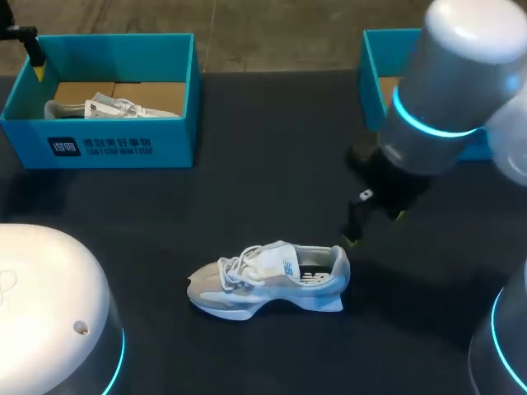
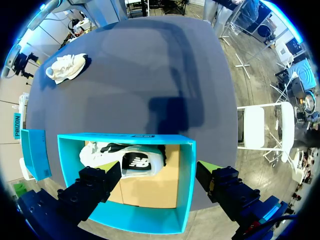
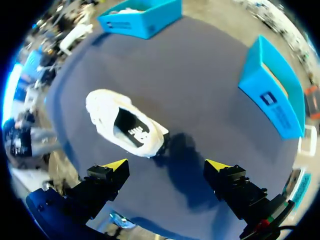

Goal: Take the shoe out of the shoebox, open the shoe tongue, remove and reinsert the insole, then place the shoe into the shoebox

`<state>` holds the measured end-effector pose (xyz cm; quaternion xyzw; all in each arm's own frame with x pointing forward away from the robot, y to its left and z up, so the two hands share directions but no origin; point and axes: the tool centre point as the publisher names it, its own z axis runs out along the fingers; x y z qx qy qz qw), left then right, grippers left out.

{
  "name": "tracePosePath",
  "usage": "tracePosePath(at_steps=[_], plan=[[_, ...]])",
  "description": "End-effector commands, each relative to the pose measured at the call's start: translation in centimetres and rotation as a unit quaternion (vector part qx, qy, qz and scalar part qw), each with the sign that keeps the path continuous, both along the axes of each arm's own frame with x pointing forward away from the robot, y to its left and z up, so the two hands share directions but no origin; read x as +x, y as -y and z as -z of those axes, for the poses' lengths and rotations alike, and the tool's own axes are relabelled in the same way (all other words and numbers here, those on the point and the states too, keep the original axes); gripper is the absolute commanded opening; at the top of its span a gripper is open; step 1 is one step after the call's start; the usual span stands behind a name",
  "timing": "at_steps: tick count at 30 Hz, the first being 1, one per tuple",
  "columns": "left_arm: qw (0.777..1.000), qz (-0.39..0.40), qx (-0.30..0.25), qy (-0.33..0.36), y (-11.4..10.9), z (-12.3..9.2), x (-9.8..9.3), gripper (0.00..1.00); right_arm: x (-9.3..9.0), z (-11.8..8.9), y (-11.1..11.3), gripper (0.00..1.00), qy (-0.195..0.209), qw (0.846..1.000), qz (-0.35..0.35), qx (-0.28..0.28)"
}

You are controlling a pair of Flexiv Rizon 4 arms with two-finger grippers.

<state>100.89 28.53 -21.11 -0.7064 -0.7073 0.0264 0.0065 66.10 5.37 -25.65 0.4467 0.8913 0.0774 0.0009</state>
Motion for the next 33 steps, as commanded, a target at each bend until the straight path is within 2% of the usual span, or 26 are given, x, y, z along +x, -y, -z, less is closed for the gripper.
tracePosePath(at_steps=[1, 10, 13, 16, 19, 22, 25, 26, 33], plan=[[1.0, 0.0, 0.001, 0.001, 0.0, 0.0, -0.1, 1.0, -0.1, 0.3, 1.0, 1.0, -0.053, 0.992, -0.048, 0.106], [1.0, 0.0, 0.001, 0.001, 0.0, 0.0, -0.1, 1.0, -0.1, 0.3, 1.0, 1.0, -0.053, 0.992, -0.048, 0.106], [1.0, 0.0, 0.001, 0.001, 0.0, 0.0, -0.1, 1.0, -0.3, 0.1, 1.1, 1.0, 0.014, 0.978, -0.115, 0.171], [1.0, 0.0, 0.001, 0.001, 0.0, 0.0, -0.1, 1.0, -0.5, 0.4, 1.7, 1.0, 0.054, 0.96, -0.165, 0.219], [1.0, 0.0, 0.001, 0.001, 0.0, 0.0, -0.1, 1.0, -0.7, 1.0, 2.2, 1.0, 0.091, 0.946, -0.202, 0.235], [1.0, 0.0, 0.001, 0.001, 0.0, 0.0, -0.1, 1.0, -0.7, 1.9, 2.5, 1.0, 0.125, 0.939, -0.224, 0.23], [1.0, 0.0, 0.001, 0.001, 0.0, 0.0, -0.1, 1.0, -1.1, 3.1, 2.6, 1.0, 0.157, 0.924, -0.262, 0.229], [1.0, 0.0, 0.001, 0.001, 0.0, 0.0, -0.1, 1.0, -1.0, 3.6, 2.6, 1.0, 0.151, 0.925, -0.261, 0.231], [1.0, 0.0, 0.001, 0.001, 0.0, 0.0, -0.1, 1.0, -1.0, 3.6, 2.6, 1.0, 0.151, 0.925, -0.261, 0.231]])
